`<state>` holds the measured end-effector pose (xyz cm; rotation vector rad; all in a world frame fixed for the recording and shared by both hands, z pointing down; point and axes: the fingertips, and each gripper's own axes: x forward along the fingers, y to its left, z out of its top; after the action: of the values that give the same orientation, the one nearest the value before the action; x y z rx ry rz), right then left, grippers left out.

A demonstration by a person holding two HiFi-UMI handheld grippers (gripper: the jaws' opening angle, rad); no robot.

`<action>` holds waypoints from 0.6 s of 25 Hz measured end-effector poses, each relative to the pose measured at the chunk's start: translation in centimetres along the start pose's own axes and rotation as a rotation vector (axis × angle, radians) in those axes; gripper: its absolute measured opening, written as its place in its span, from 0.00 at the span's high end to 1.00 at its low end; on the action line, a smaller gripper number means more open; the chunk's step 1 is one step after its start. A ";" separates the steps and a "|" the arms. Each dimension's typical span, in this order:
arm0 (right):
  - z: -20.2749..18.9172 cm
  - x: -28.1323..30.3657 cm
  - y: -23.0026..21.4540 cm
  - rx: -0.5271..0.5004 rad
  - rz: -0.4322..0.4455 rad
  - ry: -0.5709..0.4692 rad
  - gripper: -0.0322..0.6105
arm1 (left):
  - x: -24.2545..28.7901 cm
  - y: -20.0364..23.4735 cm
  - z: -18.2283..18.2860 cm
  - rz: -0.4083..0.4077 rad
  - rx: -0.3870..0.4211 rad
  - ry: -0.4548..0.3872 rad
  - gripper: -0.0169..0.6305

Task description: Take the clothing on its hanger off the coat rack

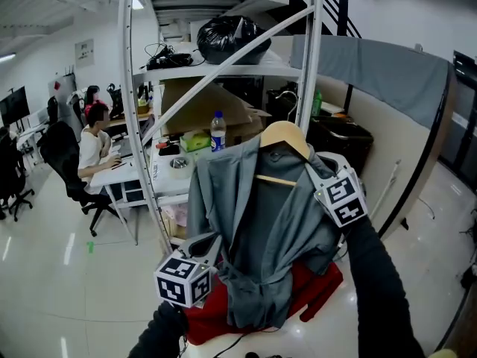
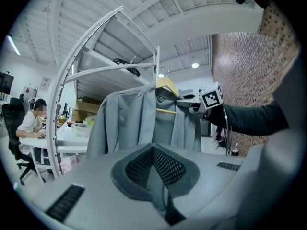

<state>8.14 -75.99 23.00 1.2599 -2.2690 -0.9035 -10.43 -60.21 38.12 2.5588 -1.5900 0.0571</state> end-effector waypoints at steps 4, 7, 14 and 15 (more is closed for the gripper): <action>-4.9 0.9 4.4 0.053 0.089 0.041 0.85 | 0.5 0.2 -2.4 0.013 -0.026 0.044 0.99; -8.7 1.3 8.0 0.105 0.158 0.071 0.85 | 1.0 0.1 -4.3 0.023 -0.042 0.080 0.99; -17.6 2.7 17.8 0.231 0.306 0.164 0.85 | 2.1 0.7 -9.9 0.062 -0.106 0.192 0.99; -18.7 2.7 19.2 0.242 0.320 0.183 0.85 | 2.1 0.6 -10.8 0.066 -0.118 0.206 0.99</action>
<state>6.53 -77.39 49.83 0.9820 -2.3887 -0.3937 -9.65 -60.94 49.09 2.3283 -1.5511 0.2193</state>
